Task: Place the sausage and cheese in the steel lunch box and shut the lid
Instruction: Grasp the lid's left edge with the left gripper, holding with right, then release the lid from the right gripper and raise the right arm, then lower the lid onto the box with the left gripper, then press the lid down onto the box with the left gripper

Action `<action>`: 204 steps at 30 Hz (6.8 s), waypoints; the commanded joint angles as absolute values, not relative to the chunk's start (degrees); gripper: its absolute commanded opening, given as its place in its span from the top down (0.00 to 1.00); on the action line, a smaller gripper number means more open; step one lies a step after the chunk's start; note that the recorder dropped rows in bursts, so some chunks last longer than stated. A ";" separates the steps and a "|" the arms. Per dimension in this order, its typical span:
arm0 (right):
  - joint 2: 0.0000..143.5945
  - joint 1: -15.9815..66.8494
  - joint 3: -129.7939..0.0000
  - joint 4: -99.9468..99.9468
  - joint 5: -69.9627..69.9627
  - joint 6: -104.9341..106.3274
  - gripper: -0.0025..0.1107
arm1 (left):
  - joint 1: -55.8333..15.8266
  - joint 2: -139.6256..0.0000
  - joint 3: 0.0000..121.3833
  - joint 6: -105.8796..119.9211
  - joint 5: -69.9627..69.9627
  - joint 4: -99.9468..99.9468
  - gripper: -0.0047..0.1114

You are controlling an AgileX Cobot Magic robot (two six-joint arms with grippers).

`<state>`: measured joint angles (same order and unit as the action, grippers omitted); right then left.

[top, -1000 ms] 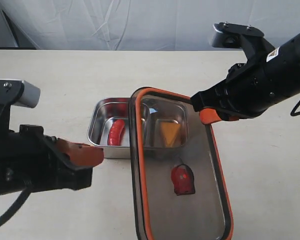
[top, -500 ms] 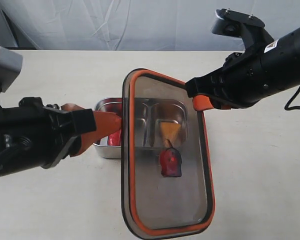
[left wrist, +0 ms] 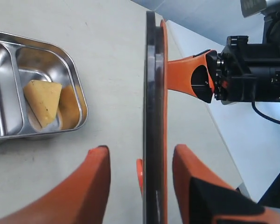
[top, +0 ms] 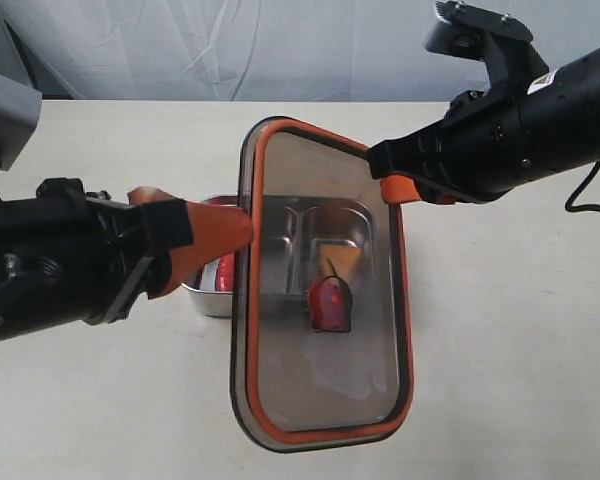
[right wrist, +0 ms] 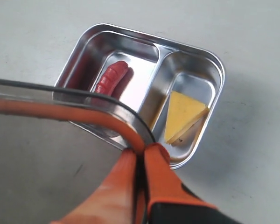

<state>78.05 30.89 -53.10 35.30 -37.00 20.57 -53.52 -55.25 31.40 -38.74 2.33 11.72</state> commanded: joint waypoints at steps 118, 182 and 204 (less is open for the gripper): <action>48.69 31.98 -57.79 -3.71 -47.24 -5.14 0.57 | -69.33 -94.24 41.63 -55.30 55.83 -99.95 0.96; 48.69 31.98 -57.79 -4.17 -49.22 -5.98 0.57 | -70.48 -108.68 46.34 -59.33 54.20 -92.33 0.46; 48.69 31.98 -57.79 -4.38 -49.33 -5.98 0.57 | -71.85 -106.10 46.34 -54.95 52.69 -84.35 0.46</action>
<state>49.10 32.25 -57.48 -3.83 -49.43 -6.19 -70.63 -107.09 46.73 -54.87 53.86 -86.36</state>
